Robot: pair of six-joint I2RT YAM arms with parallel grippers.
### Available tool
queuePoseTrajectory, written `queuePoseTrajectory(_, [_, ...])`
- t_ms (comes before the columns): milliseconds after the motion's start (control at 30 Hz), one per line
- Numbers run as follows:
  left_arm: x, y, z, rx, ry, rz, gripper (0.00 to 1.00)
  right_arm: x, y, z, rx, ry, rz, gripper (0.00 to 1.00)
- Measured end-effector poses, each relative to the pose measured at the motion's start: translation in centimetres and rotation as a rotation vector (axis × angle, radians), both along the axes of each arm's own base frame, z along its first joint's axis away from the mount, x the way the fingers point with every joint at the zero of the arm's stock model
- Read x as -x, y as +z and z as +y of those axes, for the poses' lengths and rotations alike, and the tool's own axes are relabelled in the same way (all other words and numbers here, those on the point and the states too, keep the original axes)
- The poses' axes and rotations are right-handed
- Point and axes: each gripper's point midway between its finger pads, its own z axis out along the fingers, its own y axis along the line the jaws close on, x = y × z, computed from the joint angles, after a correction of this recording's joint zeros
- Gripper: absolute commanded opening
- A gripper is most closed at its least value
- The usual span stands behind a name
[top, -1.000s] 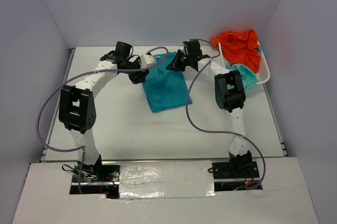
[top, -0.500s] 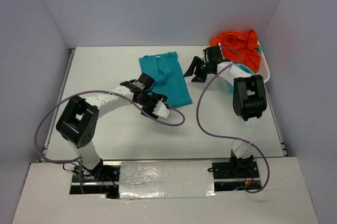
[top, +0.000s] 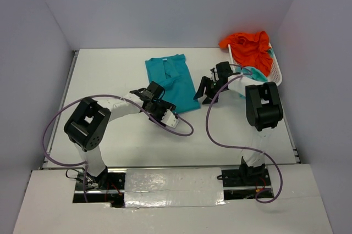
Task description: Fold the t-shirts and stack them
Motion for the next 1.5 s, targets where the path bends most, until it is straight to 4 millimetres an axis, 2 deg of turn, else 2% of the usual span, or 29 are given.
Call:
queuePoseTrajectory(100, [0.0, 0.0, 0.0, 0.003, -0.018, -0.019, 0.73, 0.3, 0.0, 0.2, -0.011, 0.011, 0.006, 0.67])
queuePoseTrajectory(200, [0.0, 0.0, 0.1, 0.003, -0.019, -0.033, 0.67, 0.9, -0.1, 0.4, -0.017, 0.03, 0.01, 0.67])
queuePoseTrajectory(233, [0.0, 0.0, 0.2, 0.001, -0.019, -0.036, 0.55, 1.2, -0.1, 0.5, -0.017, 0.035, 0.012, 0.67])
queuePoseTrajectory(267, [0.0, -0.1, 0.2, -0.001, -0.018, -0.043, 0.48, 1.6, -0.1, 0.7, -0.019, 0.043, 0.015, 0.66])
queuePoseTrajectory(300, [0.0, -0.3, 0.3, -0.005, -0.01, -0.042, 0.35, 2.1, -0.1, 0.9, -0.021, 0.05, 0.021, 0.61])
queuePoseTrajectory(333, [0.0, -0.4, 0.4, -0.007, -0.003, -0.041, 0.29, 2.6, -0.3, 1.1, -0.024, 0.061, 0.029, 0.56])
queuePoseTrajectory(367, [-0.1, -0.5, 0.5, -0.006, 0.003, -0.045, 0.23, 3.1, -0.4, 1.3, -0.027, 0.068, 0.038, 0.49])
queuePoseTrajectory(400, [-0.2, -0.6, 0.5, -0.008, 0.023, -0.044, 0.15, 3.5, -0.6, 1.5, -0.031, 0.074, 0.05, 0.34])
queuePoseTrajectory(433, [-0.3, -0.7, 0.5, -0.006, 0.035, -0.042, 0.01, 4.0, -0.8, 1.7, -0.039, 0.085, 0.061, 0.27])
queuePoseTrajectory(467, [-0.5, -0.7, 0.5, -0.001, 0.051, -0.042, 0.0, 4.4, -1.2, 1.8, -0.035, 0.082, 0.075, 0.15])
queuePoseTrajectory(567, [-1.1, -0.4, 0.2, 0.025, 0.094, -0.047, 0.0, 5.4, -1.7, 2.2, -0.064, 0.088, 0.118, 0.0])
queuePoseTrajectory(667, [-1.3, -0.3, 0.2, 0.042, 0.132, -0.031, 0.0, 5.5, -1.7, 2.3, -0.07, 0.088, 0.122, 0.0])
queuePoseTrajectory(767, [-1.1, -0.1, 1.2, 0.049, 0.157, 0.002, 0.0, 5.7, -1.6, 2.3, -0.074, 0.095, 0.124, 0.0])
queuePoseTrajectory(833, [-0.8, 0.6, 2.3, 0.055, 0.172, 0.031, 0.0, 6.5, -1.5, 2.1, -0.068, 0.107, 0.127, 0.0])
queuePoseTrajectory(900, [0.1, 1.9, 3.2, 0.065, 0.169, 0.067, 0.0, 8.2, -1.0, 1.7, -0.062, 0.122, 0.147, 0.0])
queuePoseTrajectory(967, [1.3, 3.8, 3.7, 0.079, 0.142, 0.086, 0.0, 10.3, 0.2, 1.7, -0.067, 0.15, 0.158, 0.0])
queuePoseTrajectory(1067, [4.3, 7.0, 3.9, 0.11, 0.081, 0.115, 0.0, 14.0, 2.8, 2.3, -0.063, 0.219, 0.142, 0.0])
queuePoseTrajectory(1267, [9.5, 11.7, 4.7, 0.158, 0.049, 0.23, 0.0, 21.6, 8.1, 4.0, -0.092, 0.381, 0.109, 0.0])
queuePoseTrajectory(1367, [10.0, 14.2, 4.1, 0.221, 0.101, 0.302, 0.0, 23.0, 10.1, 3.6, -0.106, 0.379, 0.107, 0.0])
queuePoseTrajectory(1433, [9.7, 15.5, 3.7, 0.27, 0.169, 0.367, 0.0, 23.1, 11.4, 3.6, -0.111, 0.375, 0.108, 0.0])
queuePoseTrajectory(1500, [7.3, 16.9, 3.4, 0.321, 0.262, 0.414, 0.0, 22.3, 12.6, 3.7, -0.118, 0.37, 0.101, 0.0])
